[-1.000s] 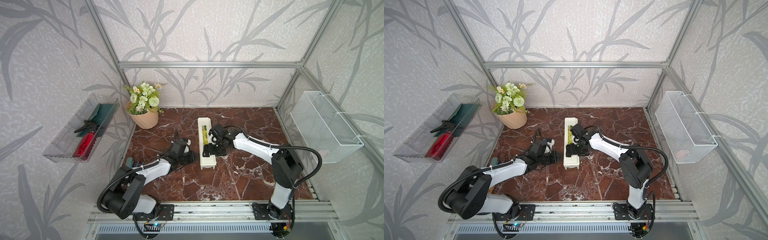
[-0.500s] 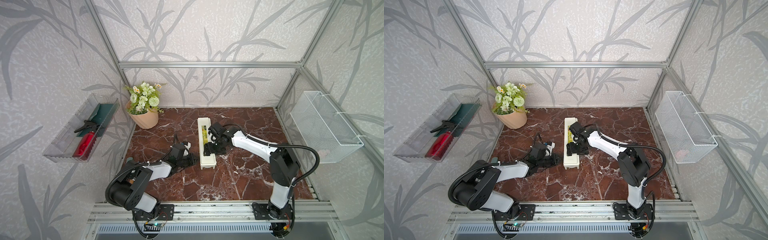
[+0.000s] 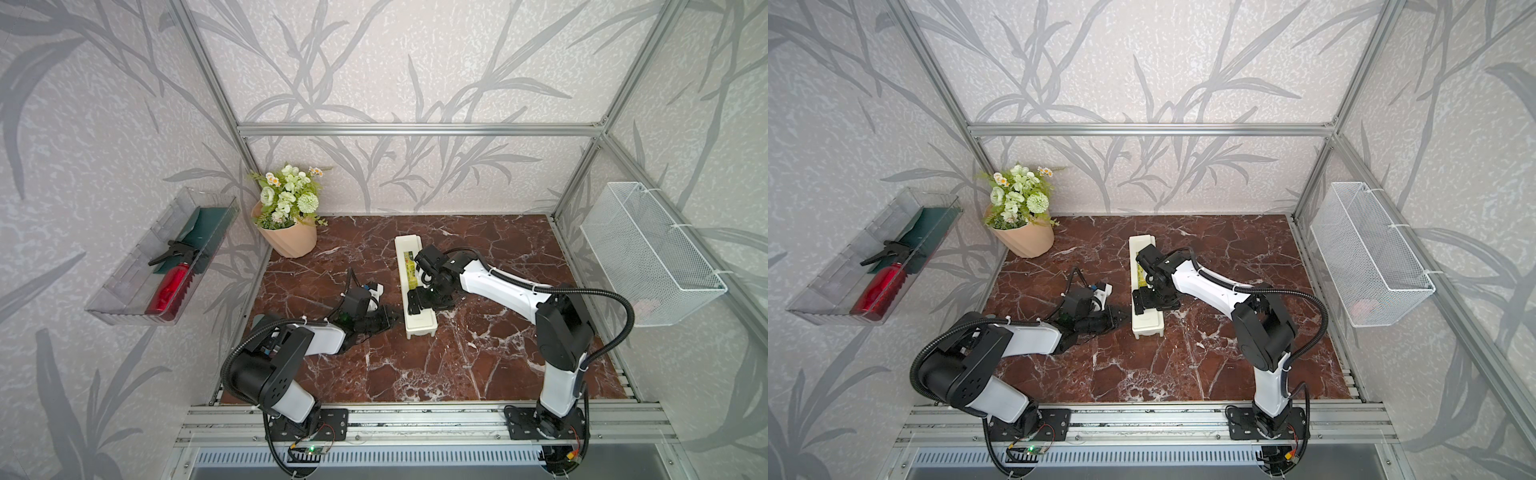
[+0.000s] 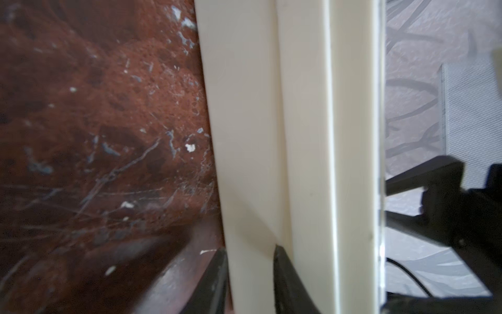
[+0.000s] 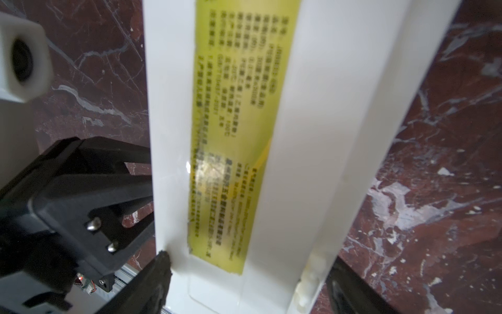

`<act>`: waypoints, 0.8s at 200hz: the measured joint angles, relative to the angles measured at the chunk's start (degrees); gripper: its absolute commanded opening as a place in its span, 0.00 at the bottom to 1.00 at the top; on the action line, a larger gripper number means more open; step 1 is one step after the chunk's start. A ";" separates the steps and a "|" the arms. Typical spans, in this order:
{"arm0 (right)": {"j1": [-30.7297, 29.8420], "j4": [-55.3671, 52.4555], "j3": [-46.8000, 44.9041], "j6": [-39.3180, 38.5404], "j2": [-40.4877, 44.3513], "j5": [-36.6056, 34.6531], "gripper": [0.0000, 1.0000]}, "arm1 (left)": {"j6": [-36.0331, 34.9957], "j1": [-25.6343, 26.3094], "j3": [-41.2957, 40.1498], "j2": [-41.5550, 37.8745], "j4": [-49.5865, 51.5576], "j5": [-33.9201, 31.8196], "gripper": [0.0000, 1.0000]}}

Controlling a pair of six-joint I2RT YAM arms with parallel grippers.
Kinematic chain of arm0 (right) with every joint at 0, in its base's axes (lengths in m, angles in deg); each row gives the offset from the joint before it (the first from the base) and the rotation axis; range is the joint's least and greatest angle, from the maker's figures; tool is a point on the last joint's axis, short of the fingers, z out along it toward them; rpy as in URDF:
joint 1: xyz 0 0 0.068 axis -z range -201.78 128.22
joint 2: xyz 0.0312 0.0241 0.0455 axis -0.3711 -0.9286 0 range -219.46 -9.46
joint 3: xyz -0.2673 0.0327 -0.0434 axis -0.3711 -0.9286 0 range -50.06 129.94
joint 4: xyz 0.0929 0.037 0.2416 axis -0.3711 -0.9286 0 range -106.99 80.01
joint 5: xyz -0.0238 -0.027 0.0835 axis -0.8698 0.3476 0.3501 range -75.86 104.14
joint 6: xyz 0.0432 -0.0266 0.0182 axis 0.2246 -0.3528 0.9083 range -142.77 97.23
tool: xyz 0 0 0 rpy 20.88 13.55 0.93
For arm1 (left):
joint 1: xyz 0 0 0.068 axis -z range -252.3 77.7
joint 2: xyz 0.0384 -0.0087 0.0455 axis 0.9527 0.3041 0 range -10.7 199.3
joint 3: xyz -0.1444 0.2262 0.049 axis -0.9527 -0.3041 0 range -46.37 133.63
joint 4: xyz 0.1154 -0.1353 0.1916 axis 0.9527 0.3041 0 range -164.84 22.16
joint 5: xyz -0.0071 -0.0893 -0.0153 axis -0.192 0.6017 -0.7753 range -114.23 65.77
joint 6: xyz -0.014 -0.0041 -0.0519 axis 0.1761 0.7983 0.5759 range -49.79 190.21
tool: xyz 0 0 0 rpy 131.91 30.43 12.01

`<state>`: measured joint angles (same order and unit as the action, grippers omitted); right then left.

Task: Put plastic wrap rolls into dispensers
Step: Close the lid on the plastic wrap cutting box.

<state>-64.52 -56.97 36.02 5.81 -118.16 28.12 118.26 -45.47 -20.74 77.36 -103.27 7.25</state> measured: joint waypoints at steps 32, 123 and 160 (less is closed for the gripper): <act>0.59 -0.57 0.11 -1.70 0.00 -0.07 0.99 | -4.07 0.11 3.67 -4.98 12.39 -3.34 0.71; 1.25 -4.98 13.20 -4.22 -5.22 -4.70 0.99 | -12.07 -0.74 15.89 -9.42 35.65 -11.23 0.84; 1.18 -5.77 17.33 -2.93 -9.68 -8.79 0.99 | -12.50 -1.03 15.15 -12.87 39.89 -13.68 0.84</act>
<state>-63.34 -62.74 53.35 2.88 -127.84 19.33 105.76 -46.50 -5.60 64.48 -63.38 -6.43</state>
